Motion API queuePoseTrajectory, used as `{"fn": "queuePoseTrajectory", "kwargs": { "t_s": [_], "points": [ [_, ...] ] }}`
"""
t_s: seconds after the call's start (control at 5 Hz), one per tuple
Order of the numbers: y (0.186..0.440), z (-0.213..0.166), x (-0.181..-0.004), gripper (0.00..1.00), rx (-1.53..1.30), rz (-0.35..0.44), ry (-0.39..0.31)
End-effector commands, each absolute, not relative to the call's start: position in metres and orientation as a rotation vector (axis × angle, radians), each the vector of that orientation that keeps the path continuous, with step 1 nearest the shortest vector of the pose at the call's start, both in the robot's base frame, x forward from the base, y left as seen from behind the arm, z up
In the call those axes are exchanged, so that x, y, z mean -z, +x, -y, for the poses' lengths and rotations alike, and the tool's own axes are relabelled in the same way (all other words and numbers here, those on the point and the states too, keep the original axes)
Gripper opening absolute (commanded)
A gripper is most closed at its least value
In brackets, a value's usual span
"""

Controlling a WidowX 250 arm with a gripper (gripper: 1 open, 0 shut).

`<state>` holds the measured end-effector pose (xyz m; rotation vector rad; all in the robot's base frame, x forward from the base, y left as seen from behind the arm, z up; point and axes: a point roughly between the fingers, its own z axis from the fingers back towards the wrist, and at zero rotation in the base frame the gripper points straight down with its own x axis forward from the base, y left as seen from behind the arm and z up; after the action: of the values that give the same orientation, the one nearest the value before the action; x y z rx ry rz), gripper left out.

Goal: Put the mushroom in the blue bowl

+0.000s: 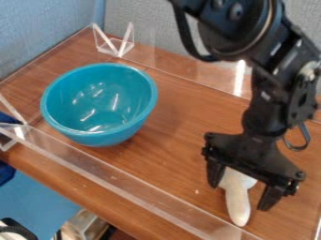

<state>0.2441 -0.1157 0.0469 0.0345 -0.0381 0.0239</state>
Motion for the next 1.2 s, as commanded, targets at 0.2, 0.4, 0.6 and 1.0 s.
{"fn": "queuePoseTrajectory", "kwargs": {
  "t_s": [0.2, 0.4, 0.6, 1.0],
  "points": [
    [0.250, 0.114, -0.053, 1.00, -0.067, 0.119, -0.003],
    [0.248, 0.114, -0.064, 1.00, -0.078, 0.155, -0.004],
    [0.251, 0.114, -0.063, 1.00, -0.085, 0.172, -0.003],
    [0.255, 0.111, -0.057, 1.00, -0.113, 0.173, -0.029]
  ]
}}
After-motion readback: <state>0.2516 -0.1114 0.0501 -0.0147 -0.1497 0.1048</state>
